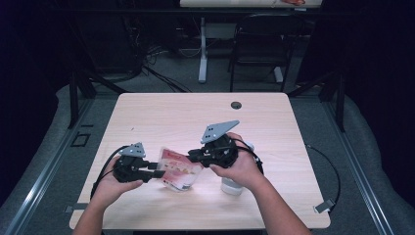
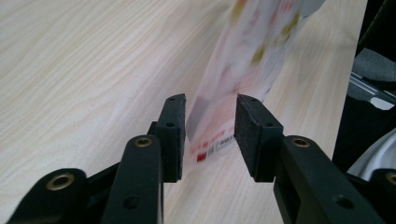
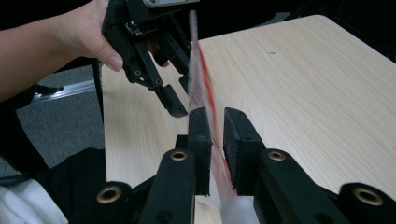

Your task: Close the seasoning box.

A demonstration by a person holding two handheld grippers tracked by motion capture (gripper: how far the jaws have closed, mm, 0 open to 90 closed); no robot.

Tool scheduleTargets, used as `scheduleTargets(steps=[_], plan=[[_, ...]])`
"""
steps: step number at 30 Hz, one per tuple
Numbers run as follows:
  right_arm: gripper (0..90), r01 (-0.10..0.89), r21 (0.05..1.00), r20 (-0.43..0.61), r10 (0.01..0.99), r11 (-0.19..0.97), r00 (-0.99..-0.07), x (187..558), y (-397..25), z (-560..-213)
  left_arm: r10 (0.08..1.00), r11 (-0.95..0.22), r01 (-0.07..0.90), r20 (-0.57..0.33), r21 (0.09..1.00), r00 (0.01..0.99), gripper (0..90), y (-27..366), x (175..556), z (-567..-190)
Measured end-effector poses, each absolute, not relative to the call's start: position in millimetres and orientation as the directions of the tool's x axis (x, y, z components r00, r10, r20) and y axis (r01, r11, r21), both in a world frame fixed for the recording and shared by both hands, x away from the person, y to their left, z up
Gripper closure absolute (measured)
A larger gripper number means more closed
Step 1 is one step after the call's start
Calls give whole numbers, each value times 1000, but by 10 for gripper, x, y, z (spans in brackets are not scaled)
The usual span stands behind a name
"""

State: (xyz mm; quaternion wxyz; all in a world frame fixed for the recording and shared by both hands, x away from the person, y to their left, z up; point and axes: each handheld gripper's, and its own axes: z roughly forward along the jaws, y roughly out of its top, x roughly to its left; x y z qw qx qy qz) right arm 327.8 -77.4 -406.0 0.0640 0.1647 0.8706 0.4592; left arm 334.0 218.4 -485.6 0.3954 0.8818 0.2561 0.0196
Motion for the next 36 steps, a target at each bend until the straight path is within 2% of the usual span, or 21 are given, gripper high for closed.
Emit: scheduleTargets(steps=[8,18,24,36], plan=[[739,204,847,46,316,491,-948,3234,-610,-4002,481,-528,444,-176,724,859,554,2282,3324,-4823],[679,217,870,49,361,442,-931,3220,-735,-3950,514,-507,460,-173,729,840,477,2400,3327,-4841],[665,243,879,60,410,410,-910,3232,-927,-3948,527,-493,465,-172,736,832,479,2508,3312,-4808],[695,292,886,56,542,360,-838,3313,-1323,-3923,559,-469,462,-152,753,815,564,2776,3244,-4673]])
